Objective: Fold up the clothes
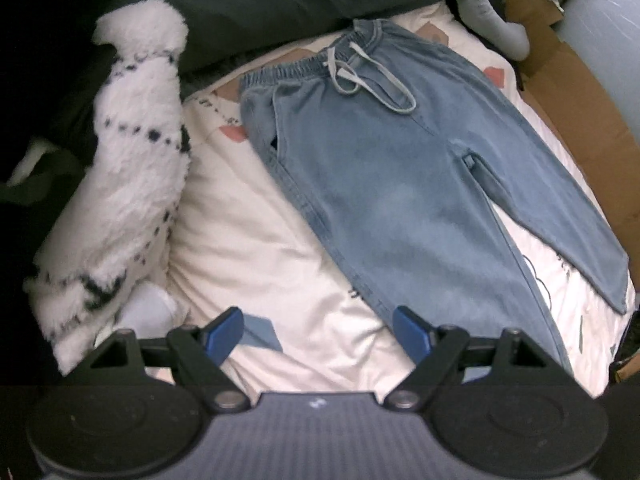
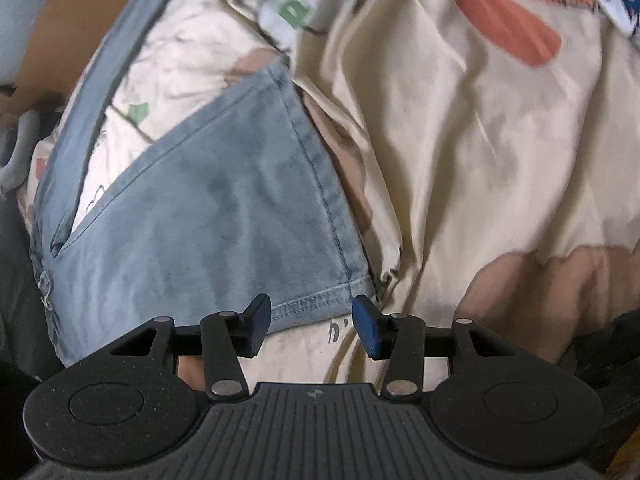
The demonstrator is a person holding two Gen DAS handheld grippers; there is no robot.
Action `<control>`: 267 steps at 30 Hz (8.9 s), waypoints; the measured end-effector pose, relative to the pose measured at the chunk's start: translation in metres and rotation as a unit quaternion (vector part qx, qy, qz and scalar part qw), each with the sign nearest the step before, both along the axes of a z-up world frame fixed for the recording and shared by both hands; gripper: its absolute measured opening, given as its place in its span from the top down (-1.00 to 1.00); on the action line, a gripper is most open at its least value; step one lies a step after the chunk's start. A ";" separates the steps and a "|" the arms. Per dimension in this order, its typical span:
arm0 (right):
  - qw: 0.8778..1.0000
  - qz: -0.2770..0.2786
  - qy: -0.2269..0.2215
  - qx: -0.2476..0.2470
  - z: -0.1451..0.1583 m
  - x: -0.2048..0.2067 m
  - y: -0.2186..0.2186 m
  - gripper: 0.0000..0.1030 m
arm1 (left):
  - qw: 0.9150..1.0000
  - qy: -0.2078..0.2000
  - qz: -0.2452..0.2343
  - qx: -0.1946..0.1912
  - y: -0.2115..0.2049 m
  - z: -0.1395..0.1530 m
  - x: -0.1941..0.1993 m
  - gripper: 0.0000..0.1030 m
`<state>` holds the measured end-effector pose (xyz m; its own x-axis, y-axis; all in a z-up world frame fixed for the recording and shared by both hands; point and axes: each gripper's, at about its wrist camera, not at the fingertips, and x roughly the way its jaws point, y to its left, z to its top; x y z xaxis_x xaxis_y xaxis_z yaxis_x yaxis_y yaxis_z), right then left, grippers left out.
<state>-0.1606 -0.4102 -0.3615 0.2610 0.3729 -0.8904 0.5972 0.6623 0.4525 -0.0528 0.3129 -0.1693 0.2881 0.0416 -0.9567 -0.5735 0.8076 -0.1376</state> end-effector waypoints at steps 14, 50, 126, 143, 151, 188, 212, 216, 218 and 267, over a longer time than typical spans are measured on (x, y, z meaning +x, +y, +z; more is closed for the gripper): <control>0.994 -0.101 0.004 0.042 -0.033 -0.015 -0.011 -0.03 | 0.999 0.043 -0.004 -0.009 -0.004 -0.015 -0.013 -0.64; 0.997 -0.053 -0.029 0.047 -0.042 -0.004 -0.001 0.69 | 0.995 0.071 0.046 -0.054 0.000 -0.109 0.009 -0.66; 0.993 0.050 -0.078 -0.066 0.091 0.017 0.016 0.86 | 0.948 -0.191 0.210 -0.147 0.132 -0.185 0.091 0.69; 0.981 0.022 -0.179 -0.067 0.152 0.060 -0.005 0.86 | 0.952 -0.233 0.145 -0.133 0.117 -0.101 0.140 0.72; 0.978 0.020 -0.197 -0.063 0.161 0.092 -0.015 0.86 | 0.959 -0.237 0.101 -0.118 0.109 -0.065 0.177 0.72; 0.978 0.014 -0.171 -0.114 0.110 0.356 -0.053 0.86 | 0.974 -0.209 0.032 -0.086 0.061 -0.089 0.355 0.72; 0.966 0.033 -0.184 -0.179 0.068 0.518 -0.041 0.86 | 0.971 -0.209 0.065 -0.093 0.069 -0.139 0.421 0.73; 0.965 0.023 -0.188 -0.182 0.067 0.535 -0.040 0.85 | 0.970 -0.213 0.068 -0.092 0.073 -0.138 0.427 0.73; 0.964 0.018 -0.188 -0.184 0.066 0.544 -0.039 0.86 | 0.969 -0.216 0.077 -0.093 0.074 -0.138 0.430 0.73; 0.970 -0.102 -0.145 -0.170 -0.004 0.616 -0.031 0.84 | 0.987 -0.144 0.047 -0.057 0.018 -0.167 0.537 0.90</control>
